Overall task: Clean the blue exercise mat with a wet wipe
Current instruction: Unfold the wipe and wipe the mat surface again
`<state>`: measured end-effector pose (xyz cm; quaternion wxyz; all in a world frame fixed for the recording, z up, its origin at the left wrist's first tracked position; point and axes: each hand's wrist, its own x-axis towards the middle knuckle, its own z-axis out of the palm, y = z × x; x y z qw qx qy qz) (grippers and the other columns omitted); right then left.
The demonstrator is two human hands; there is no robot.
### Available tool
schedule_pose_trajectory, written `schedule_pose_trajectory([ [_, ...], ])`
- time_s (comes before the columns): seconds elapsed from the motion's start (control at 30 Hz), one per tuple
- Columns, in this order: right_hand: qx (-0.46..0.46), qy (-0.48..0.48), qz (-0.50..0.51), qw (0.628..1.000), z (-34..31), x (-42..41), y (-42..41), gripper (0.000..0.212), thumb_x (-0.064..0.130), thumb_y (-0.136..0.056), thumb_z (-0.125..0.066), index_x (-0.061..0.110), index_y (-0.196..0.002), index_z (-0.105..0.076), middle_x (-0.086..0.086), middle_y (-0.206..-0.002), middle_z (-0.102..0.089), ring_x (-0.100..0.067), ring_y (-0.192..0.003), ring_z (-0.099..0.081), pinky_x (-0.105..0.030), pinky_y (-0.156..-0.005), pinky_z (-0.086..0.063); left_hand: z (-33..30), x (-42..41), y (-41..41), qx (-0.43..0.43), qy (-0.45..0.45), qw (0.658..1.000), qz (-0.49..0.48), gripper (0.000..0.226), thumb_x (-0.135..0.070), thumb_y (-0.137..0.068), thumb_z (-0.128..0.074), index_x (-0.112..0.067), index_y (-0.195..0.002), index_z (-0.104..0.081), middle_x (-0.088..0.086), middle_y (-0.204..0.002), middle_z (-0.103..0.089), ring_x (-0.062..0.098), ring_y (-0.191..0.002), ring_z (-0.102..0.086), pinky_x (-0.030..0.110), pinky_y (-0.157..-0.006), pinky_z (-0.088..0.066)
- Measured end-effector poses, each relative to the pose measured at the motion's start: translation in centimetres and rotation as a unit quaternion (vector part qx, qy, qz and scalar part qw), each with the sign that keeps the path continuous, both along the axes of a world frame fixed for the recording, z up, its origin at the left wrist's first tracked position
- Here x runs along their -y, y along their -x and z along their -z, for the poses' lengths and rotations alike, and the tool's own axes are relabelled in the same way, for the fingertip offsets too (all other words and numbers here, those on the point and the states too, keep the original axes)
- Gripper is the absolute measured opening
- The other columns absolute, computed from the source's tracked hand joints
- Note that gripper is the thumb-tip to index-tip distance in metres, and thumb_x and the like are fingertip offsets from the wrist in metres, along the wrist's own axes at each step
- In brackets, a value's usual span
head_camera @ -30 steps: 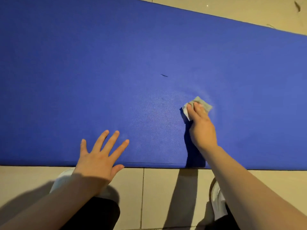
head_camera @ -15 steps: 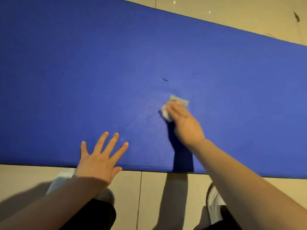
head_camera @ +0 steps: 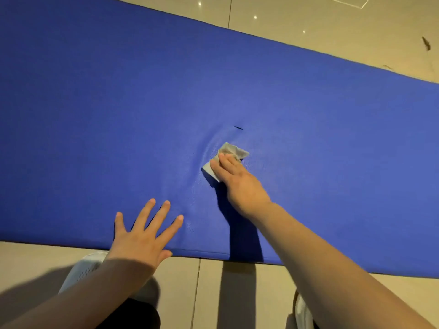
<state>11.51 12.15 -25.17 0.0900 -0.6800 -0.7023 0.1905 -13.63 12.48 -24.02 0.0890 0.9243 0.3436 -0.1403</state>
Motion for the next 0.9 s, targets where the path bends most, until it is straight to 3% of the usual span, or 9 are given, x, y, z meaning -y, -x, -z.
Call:
schedule_pose_trajectory([
  [0.1, 0.031, 0.015, 0.023, 0.999, 0.2, 0.1, -6.2, 0.068, -0.008, -0.082, -0.029, 0.011, -0.145, -0.043, -0.009, -0.154, -0.035, -0.029, -0.144, -0.028, -0.037, -0.110, -0.033, 1.0, -0.2, 1.2, 0.054, 0.006, 0.999, 0.001, 0.109, -0.048, -0.032, -0.095, -0.019, -0.129, -0.055, 0.008, -0.140, -0.045, 0.034, -0.128, -0.037, 0.078, -0.075, -0.039],
  [0.2, 0.024, 0.050, 0.215, 0.975, -0.4, 0.9, -11.3, 0.065, -0.014, -0.079, -0.033, 0.012, -0.137, -0.046, -0.002, -0.147, -0.034, -0.028, -0.138, -0.029, -0.035, -0.093, -0.038, 1.6, 0.0, 1.7, 0.049, 0.012, 0.998, 0.032, 0.090, -0.054, -0.057, -0.085, -0.026, -0.134, -0.048, 0.013, -0.131, -0.061, 0.033, -0.122, -0.042, 0.065, -0.111, -0.009],
  [0.27, 0.013, 0.073, 0.270, 0.960, -0.8, 0.6, -11.3, 0.051, -0.017, -0.075, -0.034, 0.008, -0.117, -0.049, -0.008, -0.139, -0.036, -0.033, -0.114, -0.040, -0.033, -0.071, -0.038, 1.4, -0.2, 1.6, 0.051, 0.007, 0.998, 0.019, 0.067, -0.057, -0.070, -0.059, -0.027, -0.129, -0.050, 0.014, -0.126, -0.065, 0.034, -0.120, -0.043, 0.058, -0.115, 0.003],
  [0.37, 0.022, 0.078, 0.262, 0.962, -1.1, -1.4, -6.9, 0.040, -0.015, -0.076, -0.034, 0.012, -0.103, -0.044, -0.012, -0.137, -0.037, -0.026, -0.089, -0.037, -0.027, -0.051, -0.022, 1.0, -1.3, 1.3, 0.094, -0.001, 0.995, 0.035, 0.051, -0.057, -0.093, -0.037, -0.023, -0.120, -0.065, 0.011, -0.123, -0.066, 0.031, -0.114, -0.046, 0.061, -0.110, -0.012],
  [0.5, 0.025, 0.041, 0.059, 0.997, -0.4, -3.6, 0.3, 0.060, -0.010, -0.085, -0.040, 0.010, -0.141, -0.040, -0.004, -0.152, -0.030, -0.024, -0.133, -0.034, -0.015, -0.055, -0.024, -0.9, -2.6, -1.1, 0.192, -0.034, 0.981, 0.014, 0.055, -0.055, -0.101, -0.016, -0.024, -0.129, -0.052, 0.006, -0.137, -0.056, 0.027, -0.119, -0.047, 0.065, -0.101, -0.029],
  [0.57, 0.027, 0.046, 0.013, 0.999, -0.5, -4.4, 0.2, 0.062, -0.005, -0.091, -0.039, 0.015, -0.150, -0.032, 0.001, -0.159, -0.022, -0.023, -0.142, -0.026, -0.027, -0.071, -0.041, -0.9, -3.5, -1.9, 0.199, -0.031, 0.979, -0.001, 0.052, -0.054, -0.102, -0.017, -0.024, -0.130, -0.048, 0.006, -0.140, -0.054, 0.027, -0.120, -0.047, 0.065, -0.101, -0.030],
  [0.67, 0.024, 0.052, 0.105, 0.993, -0.1, -4.0, -4.8, 0.068, -0.003, -0.091, -0.040, 0.025, -0.151, -0.032, 0.008, -0.161, -0.018, -0.023, -0.139, -0.032, -0.035, -0.082, -0.044, -0.5, -5.3, -2.0, 0.188, -0.042, 0.981, -0.026, 0.051, -0.053, -0.102, -0.017, -0.024, -0.130, -0.049, 0.006, -0.138, -0.054, 0.027, -0.121, -0.047, 0.063, -0.103, -0.028],
  [0.8, 0.039, 0.037, 0.296, 0.954, 0.3, -2.5, -11.3, 0.054, -0.002, -0.086, -0.033, 0.016, -0.136, -0.044, -0.003, -0.148, -0.032, -0.031, -0.116, -0.043, -0.026, -0.056, -0.030, 0.5, -7.6, -2.0, 0.175, -0.052, 0.981, -0.058, 0.055, -0.051, -0.103, -0.017, -0.021, -0.131, -0.052, 0.009, -0.136, -0.056, 0.028, -0.123, -0.047, 0.063, -0.103, -0.026],
  [0.9, 0.051, 0.002, 0.243, 0.969, 0.8, -3.8, -9.3, 0.050, 0.012, -0.079, -0.023, 0.013, -0.123, -0.047, -0.006, -0.135, -0.037, -0.028, -0.111, -0.043, -0.032, -0.068, -0.044, 0.8, -9.7, -3.7, 0.168, -0.032, 0.979, -0.112, 0.052, -0.049, -0.103, -0.017, -0.021, -0.133, -0.048, 0.009, -0.137, -0.054, 0.029, -0.126, -0.044, 0.065, -0.103, -0.028],
])
